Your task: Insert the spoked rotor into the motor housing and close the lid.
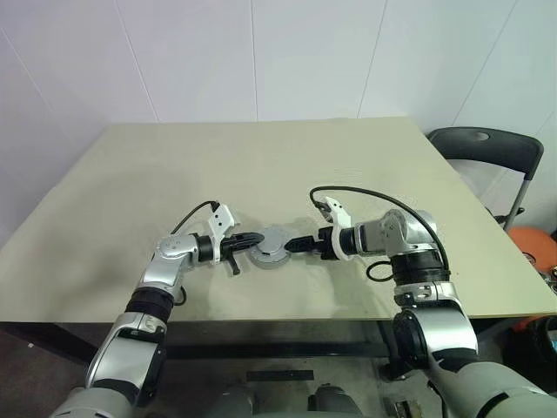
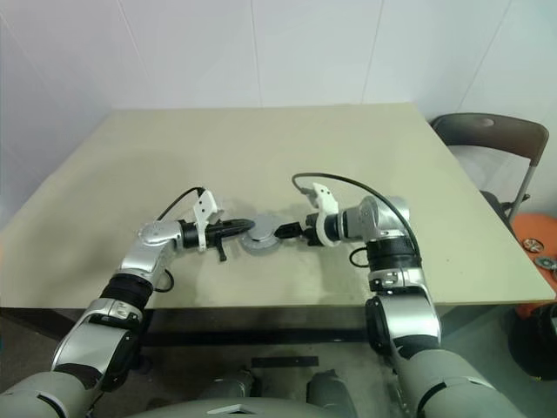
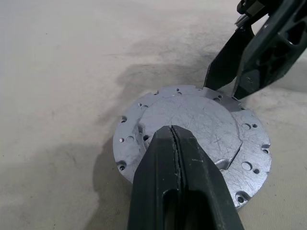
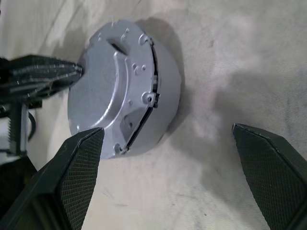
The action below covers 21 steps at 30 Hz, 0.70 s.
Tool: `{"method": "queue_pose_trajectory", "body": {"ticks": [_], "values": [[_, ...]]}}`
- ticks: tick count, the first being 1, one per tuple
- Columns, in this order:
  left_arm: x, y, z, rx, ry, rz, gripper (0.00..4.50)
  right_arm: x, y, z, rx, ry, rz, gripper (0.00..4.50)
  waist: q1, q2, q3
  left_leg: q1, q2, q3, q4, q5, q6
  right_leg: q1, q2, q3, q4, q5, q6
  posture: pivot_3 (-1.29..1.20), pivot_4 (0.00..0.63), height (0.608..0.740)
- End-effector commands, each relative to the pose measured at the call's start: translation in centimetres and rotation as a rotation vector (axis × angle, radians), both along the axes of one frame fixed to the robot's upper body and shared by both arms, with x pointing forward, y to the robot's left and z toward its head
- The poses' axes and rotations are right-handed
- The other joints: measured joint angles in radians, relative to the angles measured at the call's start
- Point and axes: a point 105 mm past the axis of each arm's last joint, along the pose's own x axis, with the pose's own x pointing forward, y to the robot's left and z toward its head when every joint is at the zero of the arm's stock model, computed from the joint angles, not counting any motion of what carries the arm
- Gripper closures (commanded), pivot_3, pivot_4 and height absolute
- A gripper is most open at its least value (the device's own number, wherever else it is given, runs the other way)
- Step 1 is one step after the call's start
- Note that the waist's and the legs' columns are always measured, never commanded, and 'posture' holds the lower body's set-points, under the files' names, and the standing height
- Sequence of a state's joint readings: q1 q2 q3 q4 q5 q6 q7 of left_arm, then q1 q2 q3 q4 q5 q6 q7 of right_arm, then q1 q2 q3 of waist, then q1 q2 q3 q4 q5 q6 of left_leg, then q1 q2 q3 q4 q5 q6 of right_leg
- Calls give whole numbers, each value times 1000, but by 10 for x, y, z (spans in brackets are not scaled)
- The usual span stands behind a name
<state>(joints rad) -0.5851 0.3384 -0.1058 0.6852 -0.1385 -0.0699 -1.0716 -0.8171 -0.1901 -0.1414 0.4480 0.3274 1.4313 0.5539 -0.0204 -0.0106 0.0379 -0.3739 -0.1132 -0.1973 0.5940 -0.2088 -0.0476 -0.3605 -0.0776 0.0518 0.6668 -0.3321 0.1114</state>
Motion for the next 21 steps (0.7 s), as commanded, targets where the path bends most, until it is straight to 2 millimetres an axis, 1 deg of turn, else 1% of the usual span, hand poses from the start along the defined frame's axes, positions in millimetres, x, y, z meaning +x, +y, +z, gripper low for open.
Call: {"method": "queue_pose_trajectory", "body": {"ticks": [1,5,7,10,11,15,18,21], "values": [[-5,-1,-8,47,21,-31,4500,0,14,2,37,26,10,21,-2,0,0,0,0,0,0,0,0,0,0,0,0,0,0,0,0,740],[-4,-1,-7,55,18,-34,4500,-7,37,5,123,82,39,21,-8,0,0,0,0,0,0,0,0,0,1,0,0,0,0,0,0,740],[-4,-1,-8,61,17,-37,4500,-11,52,6,161,106,52,21,-15,1,0,0,1,0,-1,0,0,0,1,0,0,0,0,0,0,740],[-3,-3,-7,65,15,-42,4500,-15,76,13,236,149,71,21,-25,0,0,0,0,0,-1,0,0,0,0,0,0,0,0,0,0,740],[-2,-4,-7,65,14,-42,4500,-16,80,14,248,158,74,21,-29,0,0,0,0,0,-1,0,0,0,0,1,1,0,0,0,0,740],[2,-1,-4,72,3,-34,4500,-19,106,20,304,182,93,21,-57,0,-1,0,1,0,-2,0,0,-2,1,1,2,0,0,0,0,740],[3,3,-3,76,-1,-23,4500,-17,114,23,352,195,80,21,-86,1,-1,0,3,0,-3,0,0,-4,3,2,4,0,0,0,0,740],[3,7,-4,81,-2,-17,4500,-15,117,22,386,209,52,21,-104,1,-1,0,5,0,-3,0,0,-4,6,3,4,1,-2,0,0,740]]}}
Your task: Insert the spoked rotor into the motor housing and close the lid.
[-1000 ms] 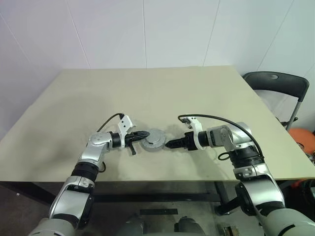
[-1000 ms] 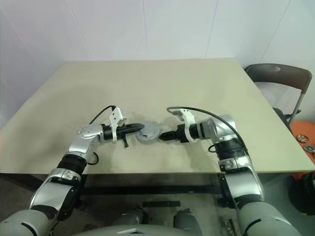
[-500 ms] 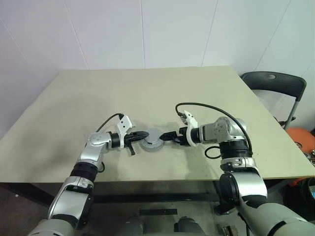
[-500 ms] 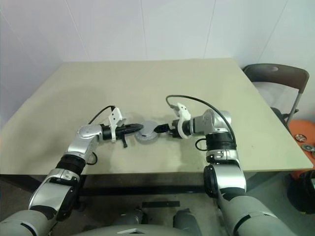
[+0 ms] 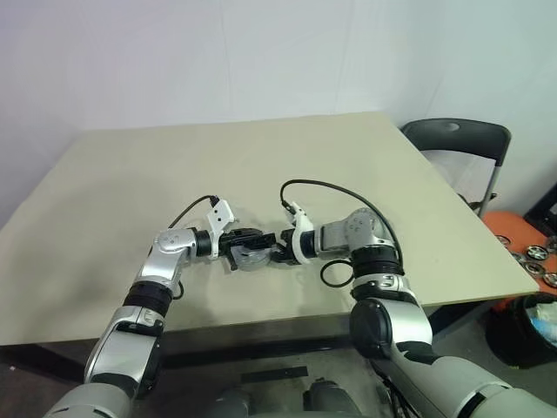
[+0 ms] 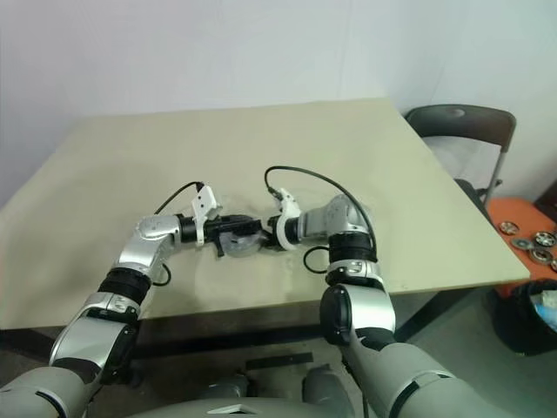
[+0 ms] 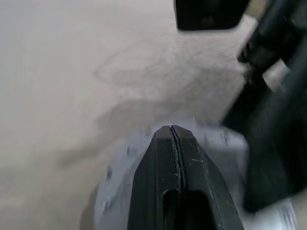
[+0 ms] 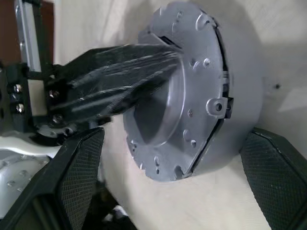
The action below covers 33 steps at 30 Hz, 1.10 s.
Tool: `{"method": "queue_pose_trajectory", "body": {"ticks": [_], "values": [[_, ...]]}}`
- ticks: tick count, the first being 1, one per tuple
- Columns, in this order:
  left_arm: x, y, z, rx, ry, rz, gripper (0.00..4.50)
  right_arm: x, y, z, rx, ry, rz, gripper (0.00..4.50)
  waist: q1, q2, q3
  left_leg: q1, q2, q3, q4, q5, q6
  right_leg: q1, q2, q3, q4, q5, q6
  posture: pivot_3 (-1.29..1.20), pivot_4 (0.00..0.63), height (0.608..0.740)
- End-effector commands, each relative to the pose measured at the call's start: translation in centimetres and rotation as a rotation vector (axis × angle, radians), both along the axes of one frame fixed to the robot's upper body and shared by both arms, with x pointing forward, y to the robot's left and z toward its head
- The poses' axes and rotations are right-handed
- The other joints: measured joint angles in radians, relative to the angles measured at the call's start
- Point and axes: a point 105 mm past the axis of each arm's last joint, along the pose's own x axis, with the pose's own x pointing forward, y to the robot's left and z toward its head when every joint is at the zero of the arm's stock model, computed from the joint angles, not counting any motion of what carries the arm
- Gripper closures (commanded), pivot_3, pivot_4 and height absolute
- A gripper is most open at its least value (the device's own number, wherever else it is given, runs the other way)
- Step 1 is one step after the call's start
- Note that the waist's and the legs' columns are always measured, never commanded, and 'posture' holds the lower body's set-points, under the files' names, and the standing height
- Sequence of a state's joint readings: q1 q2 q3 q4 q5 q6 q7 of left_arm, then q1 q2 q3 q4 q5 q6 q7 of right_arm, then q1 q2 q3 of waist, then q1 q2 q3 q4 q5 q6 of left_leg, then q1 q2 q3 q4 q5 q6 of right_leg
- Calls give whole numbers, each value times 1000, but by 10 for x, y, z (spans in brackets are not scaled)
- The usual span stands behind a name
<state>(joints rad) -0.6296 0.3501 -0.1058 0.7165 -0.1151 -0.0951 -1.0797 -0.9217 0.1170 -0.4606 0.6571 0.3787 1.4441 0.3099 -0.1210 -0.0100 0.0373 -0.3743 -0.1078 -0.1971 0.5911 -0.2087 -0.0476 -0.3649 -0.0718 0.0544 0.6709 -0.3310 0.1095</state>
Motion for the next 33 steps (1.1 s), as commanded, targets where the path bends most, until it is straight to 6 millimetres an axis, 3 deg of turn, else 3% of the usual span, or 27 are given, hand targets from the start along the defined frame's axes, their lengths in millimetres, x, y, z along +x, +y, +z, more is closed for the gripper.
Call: {"method": "queue_pose_trajectory", "body": {"ticks": [1,11,22,29,33], "values": [[-5,6,-14,48,36,-2,4500,-3,31,24,141,-21,43,198,-5,0,0,0,0,0,0,0,0,0,0,0,0,0,0,0,0,740],[-4,11,-14,46,19,22,4500,8,12,21,135,-36,-20,2956,-1,2,-1,1,0,-1,2,0,0,0,0,0,2,0,-1,0,0,740],[5,12,-3,14,-38,71,4500,8,13,21,153,-48,-24,3148,0,3,-2,0,-1,-1,3,0,0,0,0,0,2,0,0,0,0,740],[29,22,33,-181,-103,243,4500,10,8,14,119,-61,-37,3167,-3,3,-1,-1,-1,-1,3,0,0,-1,0,0,2,0,0,0,0,740],[31,25,45,-289,-75,281,4500,13,6,14,121,-69,-50,3167,-2,3,-1,-2,-1,0,3,0,0,-1,0,0,2,0,0,0,0,740]]}}
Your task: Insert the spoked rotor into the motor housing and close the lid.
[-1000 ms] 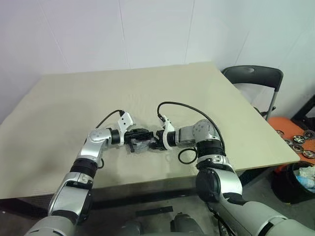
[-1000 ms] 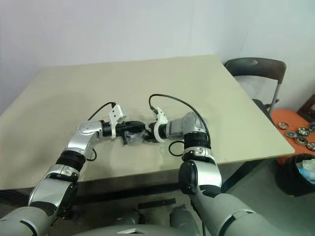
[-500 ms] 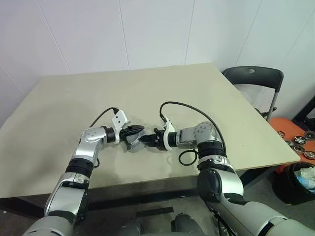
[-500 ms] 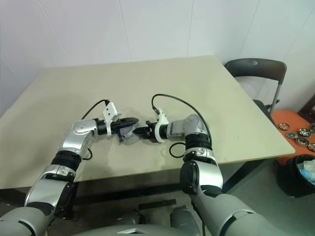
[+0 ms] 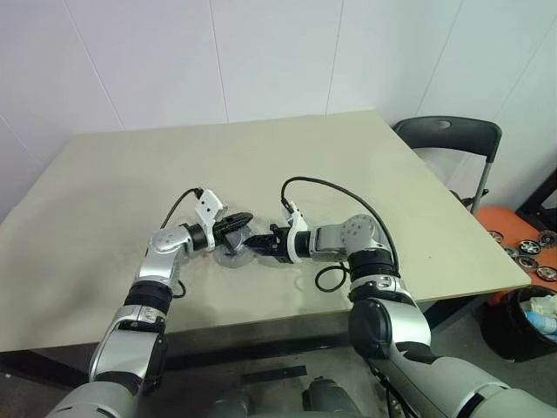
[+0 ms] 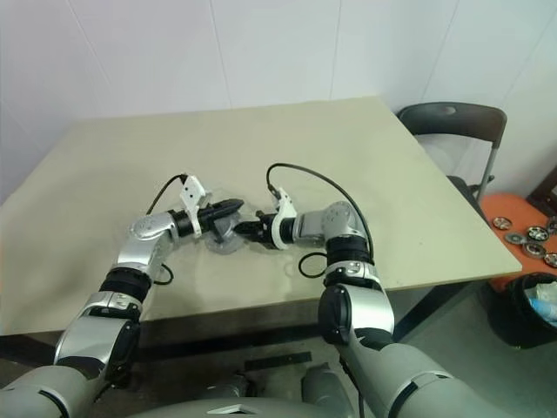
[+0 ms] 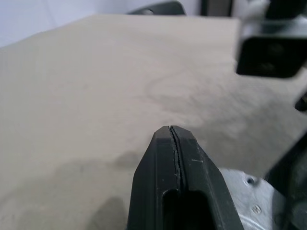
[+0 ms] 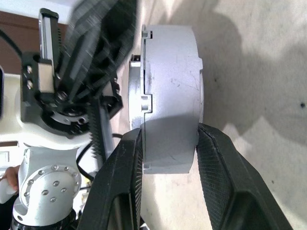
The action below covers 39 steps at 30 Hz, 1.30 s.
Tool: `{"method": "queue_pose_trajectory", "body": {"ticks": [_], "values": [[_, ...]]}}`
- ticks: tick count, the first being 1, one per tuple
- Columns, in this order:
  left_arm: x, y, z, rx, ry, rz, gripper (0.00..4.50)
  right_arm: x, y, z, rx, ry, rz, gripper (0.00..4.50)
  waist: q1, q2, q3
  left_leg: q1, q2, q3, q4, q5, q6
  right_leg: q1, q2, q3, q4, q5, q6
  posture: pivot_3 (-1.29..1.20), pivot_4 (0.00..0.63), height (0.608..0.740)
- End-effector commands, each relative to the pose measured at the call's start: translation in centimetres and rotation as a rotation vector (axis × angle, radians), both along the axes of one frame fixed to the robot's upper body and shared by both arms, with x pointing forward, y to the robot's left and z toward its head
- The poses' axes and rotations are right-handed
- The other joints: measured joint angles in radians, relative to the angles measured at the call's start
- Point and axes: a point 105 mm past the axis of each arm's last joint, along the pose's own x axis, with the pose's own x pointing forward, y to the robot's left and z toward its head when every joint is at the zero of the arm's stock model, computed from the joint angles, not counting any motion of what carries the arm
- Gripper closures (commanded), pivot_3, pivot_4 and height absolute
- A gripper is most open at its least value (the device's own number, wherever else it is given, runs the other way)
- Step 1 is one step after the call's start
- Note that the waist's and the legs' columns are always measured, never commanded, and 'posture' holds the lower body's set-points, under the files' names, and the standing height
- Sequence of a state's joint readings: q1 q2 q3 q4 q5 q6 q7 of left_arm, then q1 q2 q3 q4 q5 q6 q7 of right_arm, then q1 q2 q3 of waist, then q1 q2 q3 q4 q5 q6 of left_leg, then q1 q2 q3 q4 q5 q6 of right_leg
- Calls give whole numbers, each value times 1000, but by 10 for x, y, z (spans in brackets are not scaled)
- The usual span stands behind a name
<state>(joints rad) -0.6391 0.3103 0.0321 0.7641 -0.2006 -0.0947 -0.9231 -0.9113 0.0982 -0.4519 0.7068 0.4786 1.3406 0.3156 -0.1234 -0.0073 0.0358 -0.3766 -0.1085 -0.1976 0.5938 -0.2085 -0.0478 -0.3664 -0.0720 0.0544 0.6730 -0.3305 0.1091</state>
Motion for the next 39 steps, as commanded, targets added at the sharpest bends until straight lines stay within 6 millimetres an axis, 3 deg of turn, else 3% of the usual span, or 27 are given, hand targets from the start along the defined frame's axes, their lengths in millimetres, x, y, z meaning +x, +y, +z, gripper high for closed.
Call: {"method": "queue_pose_trajectory", "body": {"ticks": [1,15,19,25,30,36,39], "values": [[7,6,32,-114,-49,35,4500,5,3,10,30,-43,-9,3167,0,0,0,0,0,0,0,0,0,0,0,0,0,0,0,0,0,740],[-13,56,46,-353,61,216,4500,33,-12,23,100,-79,-172,3167,5,0,0,-3,-1,0,1,0,0,0,0,0,0,0,0,0,0,740],[-20,69,36,-383,107,307,3687,42,-13,30,141,-91,-223,3167,7,0,0,-3,-2,0,1,0,0,-2,-1,0,0,0,0,0,0,740],[-25,81,28,-580,204,413,1663,48,-8,35,167,-96,-255,3167,5,0,0,-7,-2,0,2,0,0,-3,-1,0,1,0,0,0,0,740],[-29,75,12,-690,350,436,18,54,-3,40,192,-115,-283,3167,0,0,0,-10,-2,0,2,0,0,-6,-2,0,1,0,0,0,0,740],[-25,76,-6,-815,541,514,18,63,0,59,333,-132,-349,3167,1,0,0,-10,-2,0,3,0,-1,-6,-2,0,1,0,0,0,0,740],[-24,68,12,-975,579,413,18,63,6,68,408,-133,-353,3167,1,-1,1,-11,-2,0,3,0,-1,-6,-2,0,1,0,0,0,0,740]]}}
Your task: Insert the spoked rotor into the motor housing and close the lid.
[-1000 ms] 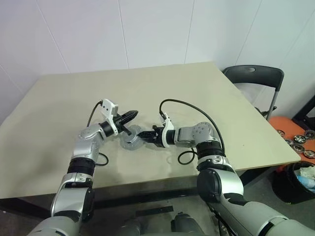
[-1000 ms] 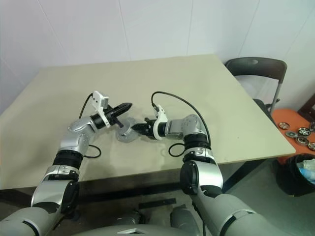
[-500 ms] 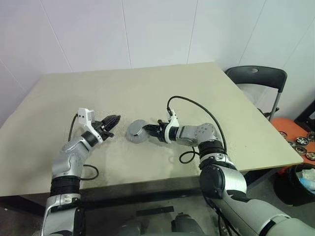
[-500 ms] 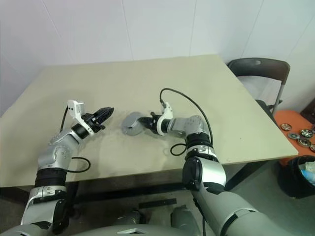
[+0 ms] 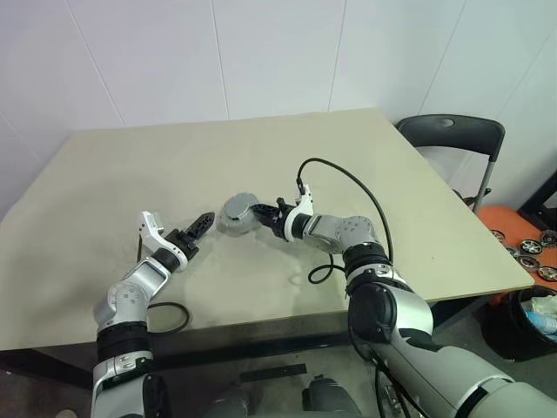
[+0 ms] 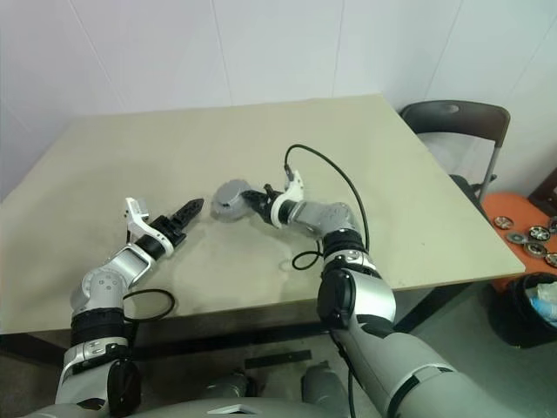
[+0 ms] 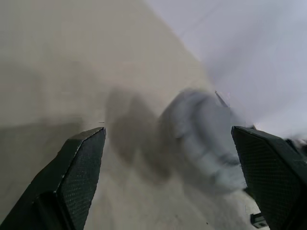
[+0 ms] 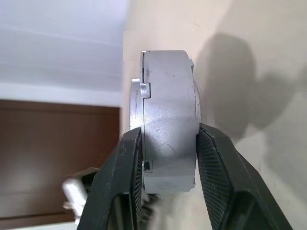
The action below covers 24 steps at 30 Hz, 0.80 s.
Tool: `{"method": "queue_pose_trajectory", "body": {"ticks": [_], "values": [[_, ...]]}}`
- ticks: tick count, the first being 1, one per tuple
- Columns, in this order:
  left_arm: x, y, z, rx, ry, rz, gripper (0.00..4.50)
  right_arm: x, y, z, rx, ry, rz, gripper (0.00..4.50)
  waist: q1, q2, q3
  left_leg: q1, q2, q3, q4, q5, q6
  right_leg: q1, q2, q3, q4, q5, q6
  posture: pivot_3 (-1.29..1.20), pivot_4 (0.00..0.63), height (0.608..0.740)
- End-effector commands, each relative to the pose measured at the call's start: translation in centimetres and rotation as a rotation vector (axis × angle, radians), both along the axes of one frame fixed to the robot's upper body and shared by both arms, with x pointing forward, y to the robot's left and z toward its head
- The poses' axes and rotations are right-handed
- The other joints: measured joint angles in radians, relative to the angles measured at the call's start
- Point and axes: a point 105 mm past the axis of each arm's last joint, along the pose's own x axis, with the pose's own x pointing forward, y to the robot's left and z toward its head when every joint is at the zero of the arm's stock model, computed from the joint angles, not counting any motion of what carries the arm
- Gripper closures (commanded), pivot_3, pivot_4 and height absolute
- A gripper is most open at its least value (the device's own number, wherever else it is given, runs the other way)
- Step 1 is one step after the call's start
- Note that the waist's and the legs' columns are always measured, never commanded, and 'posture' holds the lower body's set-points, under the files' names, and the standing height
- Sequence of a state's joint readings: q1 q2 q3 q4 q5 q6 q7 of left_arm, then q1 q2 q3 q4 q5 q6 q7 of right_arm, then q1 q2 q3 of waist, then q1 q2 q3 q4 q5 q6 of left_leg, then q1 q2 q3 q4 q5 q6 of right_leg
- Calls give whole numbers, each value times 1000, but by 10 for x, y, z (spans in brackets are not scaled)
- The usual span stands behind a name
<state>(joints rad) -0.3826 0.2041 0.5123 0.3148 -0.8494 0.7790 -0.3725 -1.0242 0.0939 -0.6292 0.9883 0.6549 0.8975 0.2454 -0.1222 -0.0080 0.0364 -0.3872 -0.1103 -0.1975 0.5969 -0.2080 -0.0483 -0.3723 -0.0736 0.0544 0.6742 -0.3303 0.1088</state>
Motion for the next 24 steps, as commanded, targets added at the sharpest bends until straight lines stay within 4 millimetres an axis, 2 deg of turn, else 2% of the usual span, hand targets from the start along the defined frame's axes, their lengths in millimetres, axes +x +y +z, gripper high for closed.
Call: {"method": "queue_pose_trajectory", "body": {"ticks": [1,6,9,15,21,24], "values": [[8,-7,39,-182,-97,-43,18,8,11,43,155,-105,-10,3167,0,0,0,0,0,0,0,0,0,0,0,0,0,0,0,0,0,740],[8,-19,63,-335,-159,-112,18,8,11,43,174,-101,-20,3167,0,-1,0,0,-1,0,0,0,0,0,-1,0,0,0,0,0,0,740],[7,-26,70,-363,-170,-157,18,8,11,44,176,-106,-20,3167,-2,-1,0,0,-1,0,1,0,0,0,-1,0,0,0,0,0,0,740],[10,-30,57,-340,-119,-156,18,7,11,45,184,-111,-12,3167,-2,-1,0,0,-1,0,0,0,0,0,-1,0,0,0,0,0,0,740],[11,-19,36,-280,-76,-81,18,3,14,56,246,-142,16,3167,-2,-1,0,-1,-1,0,0,0,0,0,-1,0,0,0,0,0,0,740],[9,-17,32,-272,-75,-69,18,1,15,58,256,-148,26,3167,-1,-1,0,-1,-1,1,0,0,0,0,-2,0,0,0,0,0,0,740]]}}
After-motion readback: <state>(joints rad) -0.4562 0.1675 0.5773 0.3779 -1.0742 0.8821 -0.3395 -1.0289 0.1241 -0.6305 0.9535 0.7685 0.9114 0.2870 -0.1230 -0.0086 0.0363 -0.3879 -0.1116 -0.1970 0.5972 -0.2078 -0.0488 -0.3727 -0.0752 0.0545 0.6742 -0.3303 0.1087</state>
